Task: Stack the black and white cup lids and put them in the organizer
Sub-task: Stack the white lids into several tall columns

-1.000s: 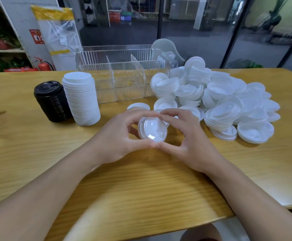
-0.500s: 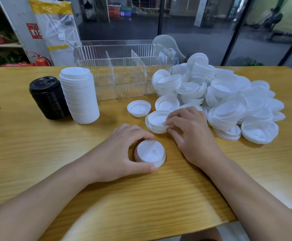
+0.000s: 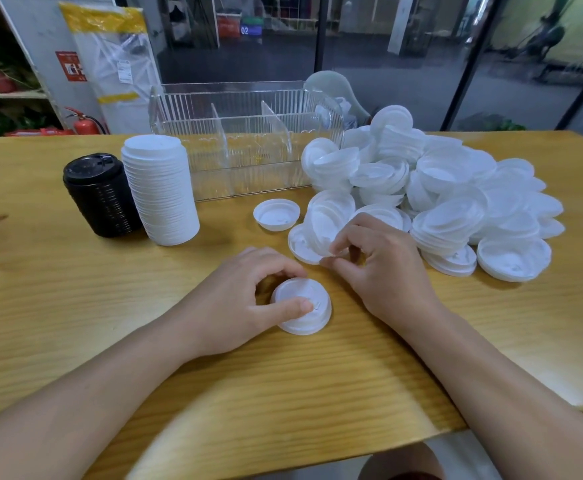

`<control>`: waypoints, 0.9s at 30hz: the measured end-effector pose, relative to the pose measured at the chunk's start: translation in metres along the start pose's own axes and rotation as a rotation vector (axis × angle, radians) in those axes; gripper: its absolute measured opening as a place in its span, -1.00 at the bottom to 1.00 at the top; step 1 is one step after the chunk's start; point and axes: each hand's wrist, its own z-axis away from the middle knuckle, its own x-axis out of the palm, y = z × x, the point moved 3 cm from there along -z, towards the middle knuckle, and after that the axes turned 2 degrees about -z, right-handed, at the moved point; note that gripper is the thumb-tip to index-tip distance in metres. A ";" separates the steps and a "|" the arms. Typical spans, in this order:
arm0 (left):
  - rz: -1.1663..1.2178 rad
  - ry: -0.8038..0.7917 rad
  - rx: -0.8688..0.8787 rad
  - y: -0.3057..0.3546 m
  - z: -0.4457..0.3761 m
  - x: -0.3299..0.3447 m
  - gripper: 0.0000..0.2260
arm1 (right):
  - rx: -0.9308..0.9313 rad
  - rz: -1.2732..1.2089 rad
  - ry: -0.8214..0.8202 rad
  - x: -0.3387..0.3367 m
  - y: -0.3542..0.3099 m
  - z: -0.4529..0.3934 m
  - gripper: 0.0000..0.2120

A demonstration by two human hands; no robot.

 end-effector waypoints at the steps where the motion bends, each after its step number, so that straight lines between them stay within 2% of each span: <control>1: 0.002 0.002 0.003 0.000 0.000 0.000 -0.65 | -0.005 0.008 0.003 0.001 -0.001 0.000 -0.77; 9: 0.027 0.015 0.007 0.000 0.000 0.000 -0.70 | -0.006 -0.078 -0.044 -0.001 -0.003 0.002 -0.66; 14: 0.018 0.014 -0.014 -0.002 0.000 0.001 -0.68 | 0.001 -0.125 -0.152 0.002 -0.001 0.007 -0.73; 18: 0.020 0.056 -0.033 -0.004 0.000 0.000 -0.68 | -0.009 -0.103 -0.056 -0.004 -0.002 0.007 -0.81; 20: 0.025 0.105 -0.038 -0.003 0.001 -0.002 -0.72 | 0.069 -0.117 0.021 -0.008 -0.001 0.007 -0.86; 24: 0.100 0.357 -0.051 0.000 0.002 -0.012 -0.93 | 0.250 -0.437 0.095 -0.017 -0.004 0.006 -0.96; 25: 0.109 0.411 -0.052 0.000 0.002 -0.015 -0.90 | 0.278 -0.541 0.095 -0.019 -0.004 0.004 -0.93; 27: 0.116 0.445 -0.026 0.002 0.002 -0.019 -0.67 | 0.343 -0.742 0.037 -0.018 -0.001 0.002 -0.83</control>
